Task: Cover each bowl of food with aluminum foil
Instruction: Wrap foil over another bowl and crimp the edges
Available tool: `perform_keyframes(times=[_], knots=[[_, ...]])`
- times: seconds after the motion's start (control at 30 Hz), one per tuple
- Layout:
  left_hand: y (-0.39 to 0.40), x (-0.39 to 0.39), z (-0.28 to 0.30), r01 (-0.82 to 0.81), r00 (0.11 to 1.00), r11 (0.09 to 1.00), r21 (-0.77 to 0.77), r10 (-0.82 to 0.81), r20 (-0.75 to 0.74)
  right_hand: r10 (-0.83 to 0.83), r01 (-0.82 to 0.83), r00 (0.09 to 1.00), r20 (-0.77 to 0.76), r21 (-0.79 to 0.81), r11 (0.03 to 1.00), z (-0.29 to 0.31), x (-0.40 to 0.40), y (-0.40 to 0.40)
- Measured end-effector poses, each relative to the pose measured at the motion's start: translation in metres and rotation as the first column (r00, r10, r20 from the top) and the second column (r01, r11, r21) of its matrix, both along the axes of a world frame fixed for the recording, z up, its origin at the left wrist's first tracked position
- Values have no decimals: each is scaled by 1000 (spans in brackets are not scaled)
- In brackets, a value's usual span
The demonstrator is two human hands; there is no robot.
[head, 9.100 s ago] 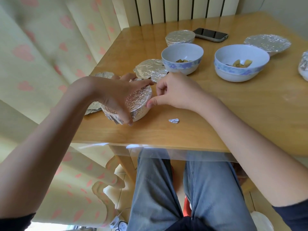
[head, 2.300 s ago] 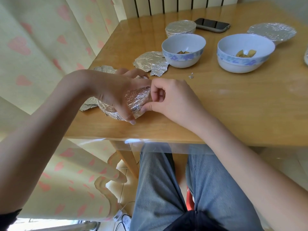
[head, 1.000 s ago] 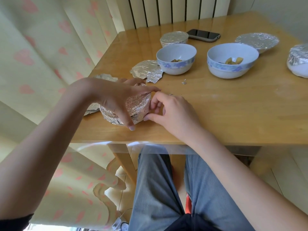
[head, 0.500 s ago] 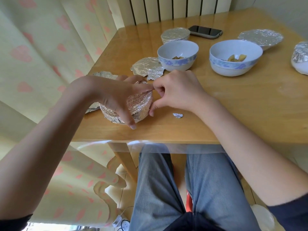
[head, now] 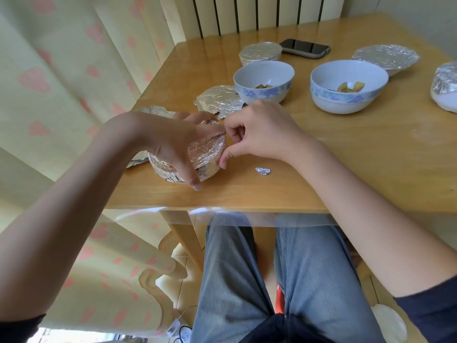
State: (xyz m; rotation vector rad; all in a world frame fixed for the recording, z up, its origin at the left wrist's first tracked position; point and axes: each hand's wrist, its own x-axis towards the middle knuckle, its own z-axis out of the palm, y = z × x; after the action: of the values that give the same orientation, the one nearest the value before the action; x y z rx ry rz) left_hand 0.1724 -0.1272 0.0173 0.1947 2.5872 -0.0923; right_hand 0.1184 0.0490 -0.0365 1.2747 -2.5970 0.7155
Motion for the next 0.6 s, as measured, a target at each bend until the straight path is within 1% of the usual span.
perform_keyframes(times=[0.1,0.17,0.2,0.3,0.4,0.43,0.47,0.5,0.53,0.57,0.6], knots=[[2,1,1,8,1000,1000,-3,-8,-8,4,-4,1000,2,52,999,3,0,6],[1,2,1,11,1000,1000,12,-11,-19,-40,39,999,17,75,996,-1,3,17],[0,2,1,21,999,999,29,-20,-32,-77,75,996,33,58,996,-5,6,24],[-3,3,-4,29,996,998,64,-24,-83,-179,186,978,105,-66,980,-19,15,40],[-5,5,-4,-15,999,997,72,19,-48,-178,217,960,216,-174,960,-25,22,45],[-8,7,-4,-18,997,993,119,27,-78,-158,221,952,261,-236,946,-26,23,45],[-13,10,-4,-21,987,977,214,54,-151,-131,230,943,305,-315,921,-26,23,43],[-19,15,-7,-31,960,937,348,125,-251,-102,243,934,343,-399,884,-26,23,39],[-26,19,-14,-39,898,862,505,252,-360,-67,256,923,379,-474,843,-25,22,34],[-32,22,-25,-30,789,748,663,425,-443,-29,268,908,418,-526,807,-24,21,25],[-36,25,-39,2,652,603,798,604,-458,6,285,886,464,-554,782,-22,21,14]])
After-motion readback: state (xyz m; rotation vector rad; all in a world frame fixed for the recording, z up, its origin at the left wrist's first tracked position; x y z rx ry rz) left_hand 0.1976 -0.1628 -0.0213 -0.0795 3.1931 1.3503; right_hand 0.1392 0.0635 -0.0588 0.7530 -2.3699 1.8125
